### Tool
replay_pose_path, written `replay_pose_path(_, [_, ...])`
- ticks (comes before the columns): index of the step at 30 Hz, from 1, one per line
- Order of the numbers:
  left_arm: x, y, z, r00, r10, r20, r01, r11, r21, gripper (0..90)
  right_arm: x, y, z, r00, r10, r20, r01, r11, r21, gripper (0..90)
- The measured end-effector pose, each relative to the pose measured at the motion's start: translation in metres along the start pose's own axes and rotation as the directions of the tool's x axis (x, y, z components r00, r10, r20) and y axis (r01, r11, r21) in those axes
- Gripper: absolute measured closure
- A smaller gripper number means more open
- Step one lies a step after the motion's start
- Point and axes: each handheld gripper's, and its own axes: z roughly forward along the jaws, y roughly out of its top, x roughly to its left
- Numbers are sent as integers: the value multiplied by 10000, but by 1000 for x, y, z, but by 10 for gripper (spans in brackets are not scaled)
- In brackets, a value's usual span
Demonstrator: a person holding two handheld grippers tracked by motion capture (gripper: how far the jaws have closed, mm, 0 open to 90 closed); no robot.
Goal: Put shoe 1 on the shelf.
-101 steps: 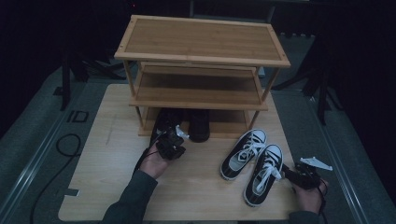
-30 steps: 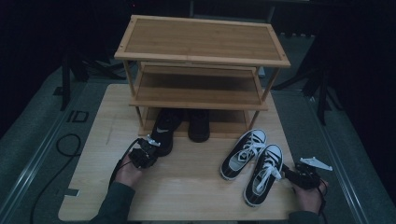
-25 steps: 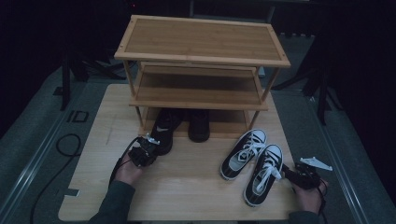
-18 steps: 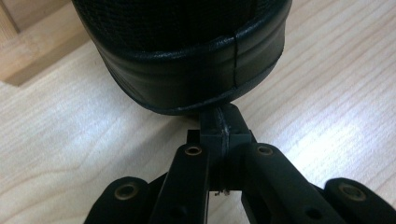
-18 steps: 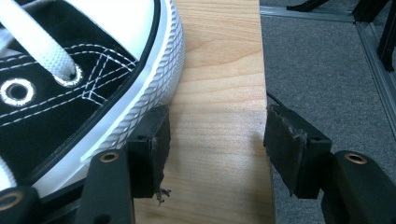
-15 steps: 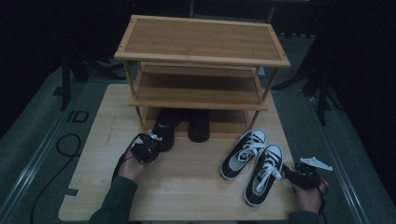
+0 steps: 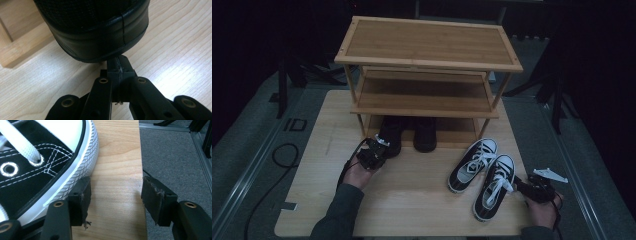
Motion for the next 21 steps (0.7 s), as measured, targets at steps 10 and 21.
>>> replay_pose_path(10, [-9, 12, 4, 9997, 170, 165, -167, 9997, -156, 900, 0, 0, 0, 10000, 0, -6, 0, 10000, -1, 406])
replay_pose_path(21, [-17, 21, 13, 9990, 241, 375, -236, 9996, -129, 900, 0, 0, 0, 10000, -1, -3, 1, 10000, 0, 406])
